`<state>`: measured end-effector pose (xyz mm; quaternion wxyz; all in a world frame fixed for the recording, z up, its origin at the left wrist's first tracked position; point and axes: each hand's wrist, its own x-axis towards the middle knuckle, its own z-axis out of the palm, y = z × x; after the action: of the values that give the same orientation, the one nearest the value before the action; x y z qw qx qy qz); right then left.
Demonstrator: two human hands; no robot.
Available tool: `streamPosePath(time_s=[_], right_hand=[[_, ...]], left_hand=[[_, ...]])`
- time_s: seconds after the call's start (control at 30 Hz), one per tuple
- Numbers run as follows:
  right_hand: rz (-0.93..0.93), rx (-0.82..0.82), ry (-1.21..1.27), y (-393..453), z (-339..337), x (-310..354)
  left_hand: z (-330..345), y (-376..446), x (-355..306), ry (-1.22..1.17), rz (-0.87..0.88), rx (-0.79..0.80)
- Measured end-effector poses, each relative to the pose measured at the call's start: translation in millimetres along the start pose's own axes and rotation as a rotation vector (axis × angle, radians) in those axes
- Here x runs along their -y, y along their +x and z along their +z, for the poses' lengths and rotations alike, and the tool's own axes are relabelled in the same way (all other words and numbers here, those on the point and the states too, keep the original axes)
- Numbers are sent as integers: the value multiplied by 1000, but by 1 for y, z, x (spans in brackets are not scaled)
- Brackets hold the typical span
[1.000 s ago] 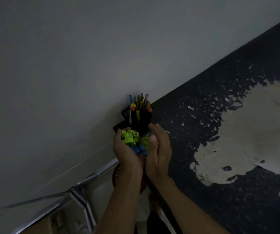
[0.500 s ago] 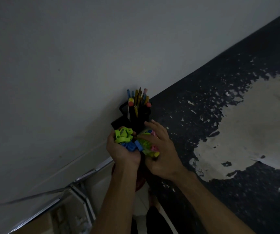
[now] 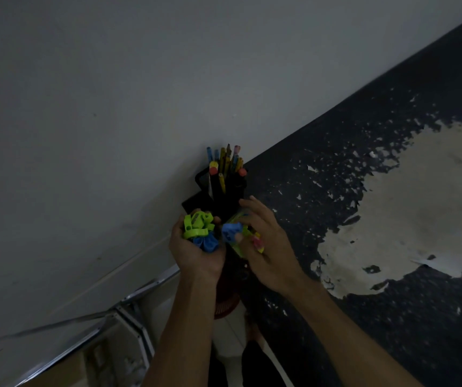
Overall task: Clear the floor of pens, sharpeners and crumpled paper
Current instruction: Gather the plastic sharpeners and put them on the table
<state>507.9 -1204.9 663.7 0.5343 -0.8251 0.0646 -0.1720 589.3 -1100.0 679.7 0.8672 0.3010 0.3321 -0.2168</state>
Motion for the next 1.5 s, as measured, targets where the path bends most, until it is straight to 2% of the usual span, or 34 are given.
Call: streamPosePath(time_s=[0.1,0.17,0.27,0.37,0.53,0.63,0.8,1.1,1.27,1.5], right_hand=[[85,-115,99,-3,-3,3],[128,-176,57,-6,-3,-2],[107,-175,-80,-10,-2,-10],[108,-158,-58,-12,-3,-10],[293,-245,253,-11,-2,3],[346,-293,349,-11,-2,6],[358,-360,437,-4,-1,9],[373,-360,536,15,0,15],[407,-378,601,15,-1,14],[445,-404,591,19,0,3]], left_hand=[[-1,0,-2,-15,-23,-21],[-2,-1,-4,-7,-22,-13],[1,-3,-6,32,10,15],[11,-5,-4,118,78,26],[36,-9,14,300,250,-59],[38,-6,28,414,406,-92],[32,-16,47,724,791,44],[22,-12,62,996,1062,170],[20,-10,65,1033,1137,180],[18,-7,67,1039,1138,169]])
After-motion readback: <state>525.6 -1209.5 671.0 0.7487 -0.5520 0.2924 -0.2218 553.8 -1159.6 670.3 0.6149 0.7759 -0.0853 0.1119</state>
